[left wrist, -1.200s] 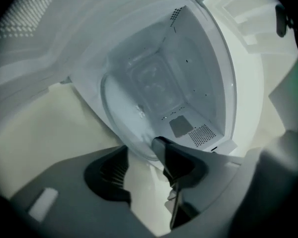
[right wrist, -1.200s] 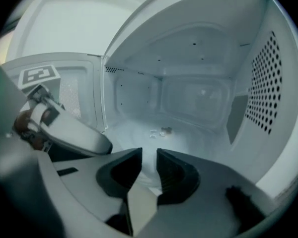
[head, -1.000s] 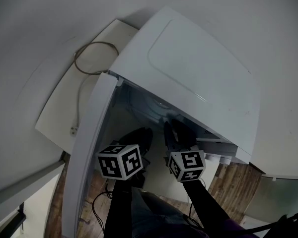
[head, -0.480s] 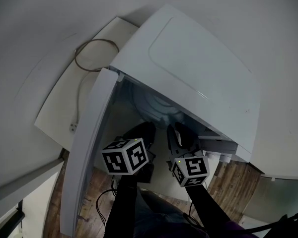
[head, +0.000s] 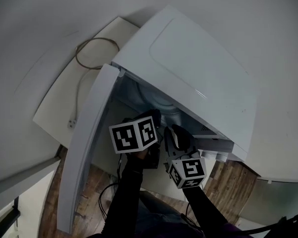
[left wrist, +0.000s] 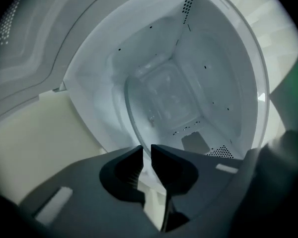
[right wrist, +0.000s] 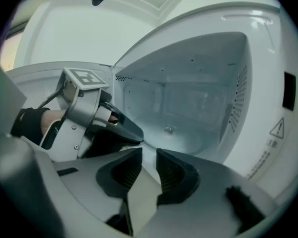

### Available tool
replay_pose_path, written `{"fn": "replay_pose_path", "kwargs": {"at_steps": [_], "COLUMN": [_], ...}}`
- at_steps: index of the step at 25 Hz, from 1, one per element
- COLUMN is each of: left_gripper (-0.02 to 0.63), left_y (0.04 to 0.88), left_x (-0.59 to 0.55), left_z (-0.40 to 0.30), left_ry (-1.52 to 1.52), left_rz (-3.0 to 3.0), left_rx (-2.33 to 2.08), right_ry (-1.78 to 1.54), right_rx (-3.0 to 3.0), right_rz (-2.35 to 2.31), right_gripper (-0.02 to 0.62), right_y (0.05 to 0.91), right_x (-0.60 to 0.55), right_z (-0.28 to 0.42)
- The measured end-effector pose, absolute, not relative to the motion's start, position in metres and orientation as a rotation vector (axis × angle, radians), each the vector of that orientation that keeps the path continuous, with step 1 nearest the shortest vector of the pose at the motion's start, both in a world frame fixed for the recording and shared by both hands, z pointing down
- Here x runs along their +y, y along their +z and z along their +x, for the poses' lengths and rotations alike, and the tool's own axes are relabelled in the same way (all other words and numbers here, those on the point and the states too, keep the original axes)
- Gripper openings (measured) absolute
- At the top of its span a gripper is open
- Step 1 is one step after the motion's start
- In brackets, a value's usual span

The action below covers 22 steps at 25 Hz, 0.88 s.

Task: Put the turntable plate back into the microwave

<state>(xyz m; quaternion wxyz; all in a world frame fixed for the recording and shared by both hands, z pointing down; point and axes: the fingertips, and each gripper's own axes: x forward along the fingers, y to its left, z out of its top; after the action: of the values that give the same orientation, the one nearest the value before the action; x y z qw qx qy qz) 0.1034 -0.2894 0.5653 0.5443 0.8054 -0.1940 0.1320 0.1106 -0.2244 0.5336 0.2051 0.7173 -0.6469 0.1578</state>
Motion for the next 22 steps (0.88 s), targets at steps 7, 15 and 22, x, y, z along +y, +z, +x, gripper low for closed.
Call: {"fn": "replay_pose_path", "kwargs": {"at_steps": [7,15,22], "left_gripper": [0.072,0.158,0.008], "left_y": [0.565,0.563,0.524], "left_x": [-0.280,-0.279,-0.258], "left_z": [0.100,0.084,0.058], "left_ry": [0.388,0.598,0.394], "left_rz": [1.918,2.028,2.205], "left_rx": [-0.448,-0.597,-0.699], "right_ry": [0.449,0.410,0.365], "right_rx": [-1.795,-1.831,-1.927], "right_rz": [2.058,2.076,2.069], "right_gripper": [0.092,0.092,0.091], "right_y": [0.528,0.506,0.471], "right_x": [-0.215,-0.209,-0.196], "right_z": [0.124,0.121,0.103]}}
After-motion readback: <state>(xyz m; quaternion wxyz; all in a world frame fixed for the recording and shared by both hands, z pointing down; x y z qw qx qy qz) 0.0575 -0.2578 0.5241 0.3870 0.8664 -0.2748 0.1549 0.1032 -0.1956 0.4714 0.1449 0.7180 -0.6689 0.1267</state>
